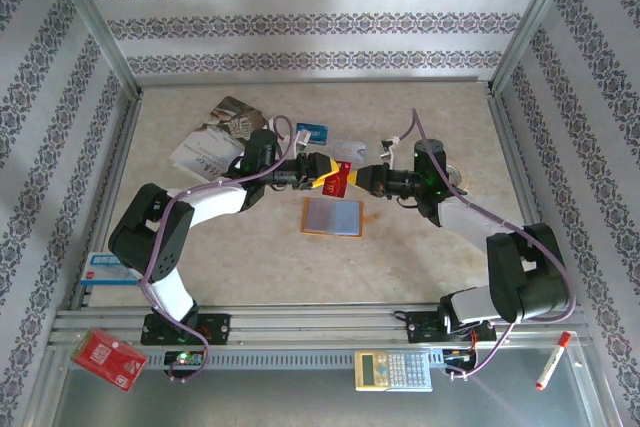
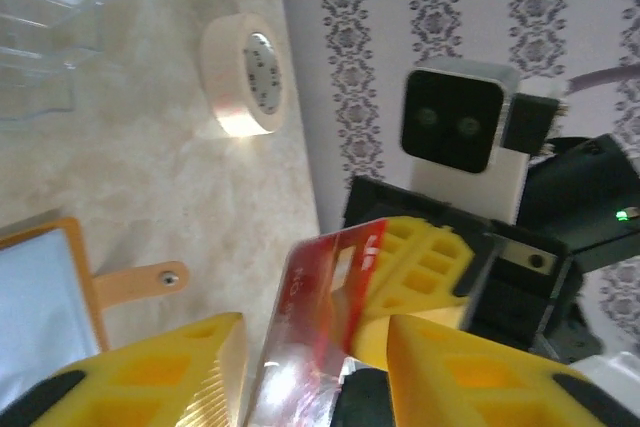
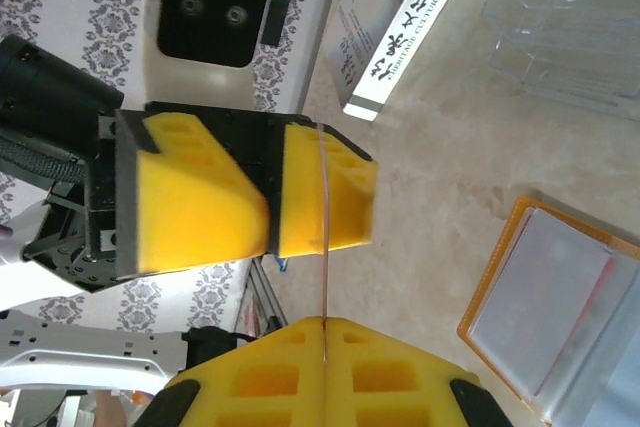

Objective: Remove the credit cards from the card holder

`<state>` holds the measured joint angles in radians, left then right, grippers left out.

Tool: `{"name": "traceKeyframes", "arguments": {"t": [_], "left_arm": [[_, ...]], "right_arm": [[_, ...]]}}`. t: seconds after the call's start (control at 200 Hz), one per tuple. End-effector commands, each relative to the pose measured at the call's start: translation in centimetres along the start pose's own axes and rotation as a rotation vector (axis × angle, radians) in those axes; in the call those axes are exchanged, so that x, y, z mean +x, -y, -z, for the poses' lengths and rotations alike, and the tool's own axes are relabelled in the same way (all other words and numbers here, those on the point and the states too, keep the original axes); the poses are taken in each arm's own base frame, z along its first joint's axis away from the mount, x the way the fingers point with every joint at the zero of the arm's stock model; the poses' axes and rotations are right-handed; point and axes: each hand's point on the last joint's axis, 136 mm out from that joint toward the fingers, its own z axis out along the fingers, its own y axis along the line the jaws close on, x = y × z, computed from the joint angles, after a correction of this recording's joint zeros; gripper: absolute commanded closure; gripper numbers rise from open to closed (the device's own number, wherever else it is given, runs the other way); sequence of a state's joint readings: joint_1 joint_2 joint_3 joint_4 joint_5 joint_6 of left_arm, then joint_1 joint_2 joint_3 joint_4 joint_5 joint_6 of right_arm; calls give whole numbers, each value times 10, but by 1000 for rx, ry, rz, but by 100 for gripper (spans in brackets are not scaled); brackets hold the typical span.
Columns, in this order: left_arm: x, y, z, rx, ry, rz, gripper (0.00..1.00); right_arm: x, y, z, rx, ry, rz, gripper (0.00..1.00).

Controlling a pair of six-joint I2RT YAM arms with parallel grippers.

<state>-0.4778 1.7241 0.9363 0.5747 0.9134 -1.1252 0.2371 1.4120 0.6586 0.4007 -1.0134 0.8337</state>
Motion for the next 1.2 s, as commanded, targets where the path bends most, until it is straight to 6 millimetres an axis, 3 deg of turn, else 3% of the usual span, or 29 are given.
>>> {"name": "traceKeyframes", "arguments": {"t": [0.0,0.12,0.185,0.375,0.5,0.754,0.904,1.194], "left_arm": [[4,25,2,94,-21,-61,71],[4,28,4,101,-18,-71,85],[2,31,4,106,-12,-75,100],[-18,41,10,127,122,-65,100],[-34,45,16,117,219,-58,100],[-48,53,26,85,319,-84,100],[-49,53,24,91,315,-78,100],[-50,50,21,92,310,-72,100]], "right_arm": [[-10,-8,0,-39,11,22,100],[-14,-6,-1,-45,22,15,100],[-17,-6,-1,-46,35,8,100],[-34,-13,3,-67,190,-38,60],[-41,-20,-1,-96,271,-89,53],[-55,-47,-14,-239,304,-122,56],[-59,-45,-18,-239,300,-111,64],[-56,-62,-24,-277,261,-57,82]]}}
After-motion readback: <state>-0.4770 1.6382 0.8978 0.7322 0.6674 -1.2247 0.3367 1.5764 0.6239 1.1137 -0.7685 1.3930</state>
